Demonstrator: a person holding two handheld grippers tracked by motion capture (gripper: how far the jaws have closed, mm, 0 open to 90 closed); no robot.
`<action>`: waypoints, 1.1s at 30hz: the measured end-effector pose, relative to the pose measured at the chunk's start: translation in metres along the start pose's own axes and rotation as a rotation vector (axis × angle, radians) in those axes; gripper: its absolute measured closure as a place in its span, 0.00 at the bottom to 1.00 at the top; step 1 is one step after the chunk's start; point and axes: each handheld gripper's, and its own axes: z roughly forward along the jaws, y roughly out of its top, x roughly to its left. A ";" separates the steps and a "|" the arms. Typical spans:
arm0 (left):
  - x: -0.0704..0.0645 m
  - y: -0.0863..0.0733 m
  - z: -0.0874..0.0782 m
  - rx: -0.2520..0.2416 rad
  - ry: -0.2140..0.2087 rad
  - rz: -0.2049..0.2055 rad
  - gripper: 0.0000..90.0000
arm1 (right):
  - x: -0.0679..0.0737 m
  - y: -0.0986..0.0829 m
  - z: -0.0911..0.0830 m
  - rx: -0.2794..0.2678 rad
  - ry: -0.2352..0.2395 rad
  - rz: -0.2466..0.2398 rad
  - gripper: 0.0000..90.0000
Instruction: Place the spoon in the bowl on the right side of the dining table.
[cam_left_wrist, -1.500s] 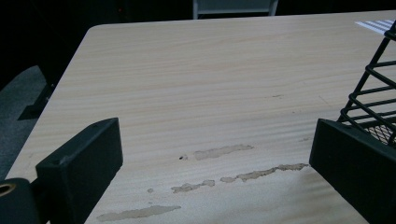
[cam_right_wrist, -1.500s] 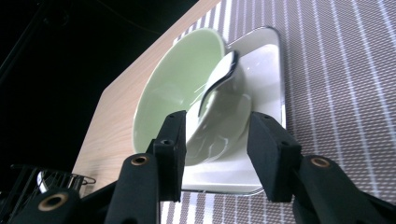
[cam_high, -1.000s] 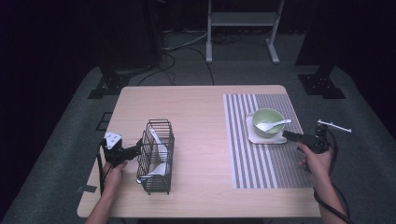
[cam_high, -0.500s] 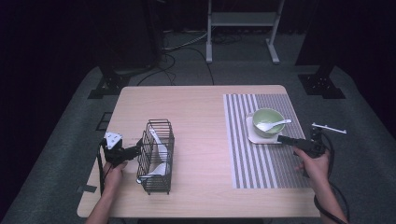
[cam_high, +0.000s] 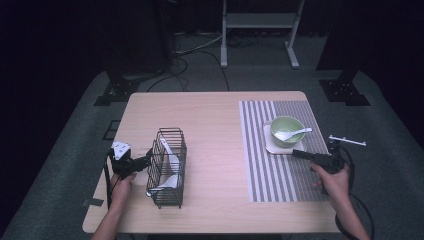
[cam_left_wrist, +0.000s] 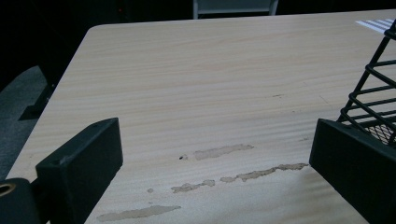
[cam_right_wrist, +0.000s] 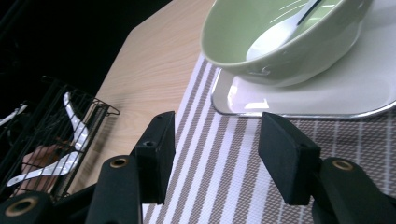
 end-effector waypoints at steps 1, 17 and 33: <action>0.000 0.000 0.000 -0.001 -0.001 -0.001 0.02 | 0.000 -0.001 0.000 -0.002 0.006 0.001 0.50; 0.000 0.000 0.000 0.000 -0.002 -0.004 0.02 | 0.012 -0.022 0.007 0.030 0.037 -0.028 0.47; 0.000 0.000 0.000 -0.002 -0.001 -0.008 0.02 | 0.026 -0.035 0.009 0.031 0.044 -0.082 0.45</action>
